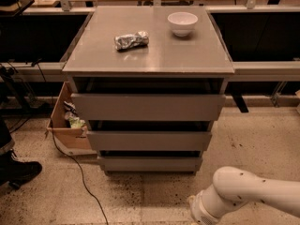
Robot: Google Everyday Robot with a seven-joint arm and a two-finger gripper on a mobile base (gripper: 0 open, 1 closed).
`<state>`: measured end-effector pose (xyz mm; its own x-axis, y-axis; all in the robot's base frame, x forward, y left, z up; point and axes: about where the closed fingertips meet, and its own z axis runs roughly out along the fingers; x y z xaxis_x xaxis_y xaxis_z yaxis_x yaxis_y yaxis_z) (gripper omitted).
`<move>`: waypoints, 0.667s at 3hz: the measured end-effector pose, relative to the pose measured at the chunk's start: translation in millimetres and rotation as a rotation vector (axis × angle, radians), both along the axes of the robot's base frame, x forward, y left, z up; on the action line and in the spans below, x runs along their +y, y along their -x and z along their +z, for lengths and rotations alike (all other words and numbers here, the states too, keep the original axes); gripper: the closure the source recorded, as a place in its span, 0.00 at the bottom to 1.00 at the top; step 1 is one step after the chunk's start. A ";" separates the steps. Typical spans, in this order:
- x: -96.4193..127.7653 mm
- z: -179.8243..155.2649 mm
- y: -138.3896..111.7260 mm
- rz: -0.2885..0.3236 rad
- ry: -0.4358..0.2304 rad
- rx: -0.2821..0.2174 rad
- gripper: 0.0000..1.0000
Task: Open bottom drawer
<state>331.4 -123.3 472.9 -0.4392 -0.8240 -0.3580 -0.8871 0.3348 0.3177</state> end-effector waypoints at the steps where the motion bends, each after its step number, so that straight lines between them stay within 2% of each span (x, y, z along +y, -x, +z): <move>1: 21.9 -59.5 -9.0 0.007 -0.071 0.008 0.00; 2: 44.8 -105.0 -12.5 0.024 -0.116 0.028 0.00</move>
Offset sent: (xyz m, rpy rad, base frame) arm 0.0287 0.0639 -0.1454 0.1516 0.0157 0.0407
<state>343.9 -78.5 367.9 -0.4315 -0.7880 -0.4392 -0.8844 0.2736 0.3780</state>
